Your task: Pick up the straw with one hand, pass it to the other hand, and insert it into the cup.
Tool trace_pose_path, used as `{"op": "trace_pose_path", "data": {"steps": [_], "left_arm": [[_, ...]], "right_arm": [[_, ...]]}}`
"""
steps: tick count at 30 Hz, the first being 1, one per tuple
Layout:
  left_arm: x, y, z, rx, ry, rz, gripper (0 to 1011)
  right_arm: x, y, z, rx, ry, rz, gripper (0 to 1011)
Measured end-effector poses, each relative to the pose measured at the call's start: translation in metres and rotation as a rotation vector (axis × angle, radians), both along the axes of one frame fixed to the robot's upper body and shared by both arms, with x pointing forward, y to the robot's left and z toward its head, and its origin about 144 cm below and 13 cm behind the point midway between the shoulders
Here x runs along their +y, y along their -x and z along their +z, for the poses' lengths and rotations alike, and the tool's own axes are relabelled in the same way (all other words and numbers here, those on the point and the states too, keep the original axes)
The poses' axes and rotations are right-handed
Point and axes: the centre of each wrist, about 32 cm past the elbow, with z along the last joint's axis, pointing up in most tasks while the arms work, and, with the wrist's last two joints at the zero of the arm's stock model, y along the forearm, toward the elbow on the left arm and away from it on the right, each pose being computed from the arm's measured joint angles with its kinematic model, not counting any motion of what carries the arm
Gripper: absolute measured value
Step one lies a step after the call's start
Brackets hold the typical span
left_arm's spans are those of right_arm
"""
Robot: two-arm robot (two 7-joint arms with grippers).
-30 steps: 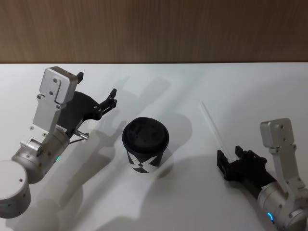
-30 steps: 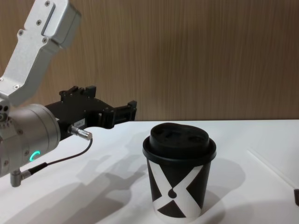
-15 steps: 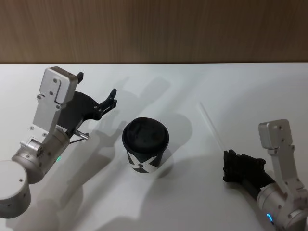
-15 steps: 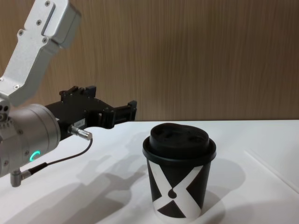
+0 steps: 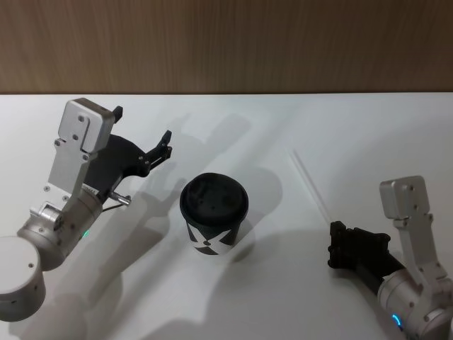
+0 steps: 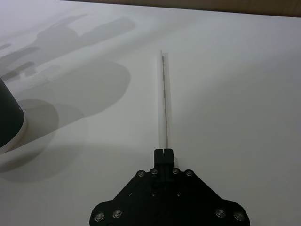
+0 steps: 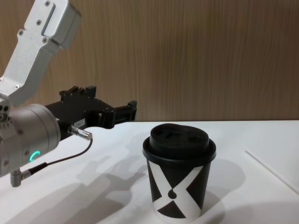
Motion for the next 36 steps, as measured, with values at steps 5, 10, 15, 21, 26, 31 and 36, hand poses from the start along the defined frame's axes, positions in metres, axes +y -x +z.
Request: {"op": "trace_pose_path", "data": {"steps": [5, 10, 15, 21, 26, 31, 36], "left_arm": [[0.000, 0.000, 0.000, 0.000, 0.000, 0.000, 1001], [0.000, 0.000, 0.000, 0.000, 0.000, 0.000, 1000], [0.000, 0.000, 0.000, 0.000, 0.000, 0.000, 1000], [0.000, 0.000, 0.000, 0.000, 0.000, 0.000, 1001], [0.000, 0.000, 0.000, 0.000, 0.000, 0.000, 1001], [0.000, 0.000, 0.000, 0.000, 0.000, 0.000, 1001], [0.000, 0.000, 0.000, 0.000, 0.000, 0.000, 1001]], "right_arm": [[0.000, 0.000, 0.000, -0.021, -0.004, 0.002, 6], [-0.001, -0.001, 0.001, -0.060, -0.012, 0.007, 5], [-0.003, -0.003, 0.005, -0.122, -0.026, 0.019, 5], [-0.006, -0.007, 0.010, -0.203, -0.042, 0.047, 5], [-0.008, -0.012, 0.016, -0.271, -0.055, 0.076, 5], [-0.010, -0.018, 0.021, -0.336, -0.072, 0.112, 5], [-0.013, -0.027, 0.027, -0.414, -0.096, 0.164, 5]]}}
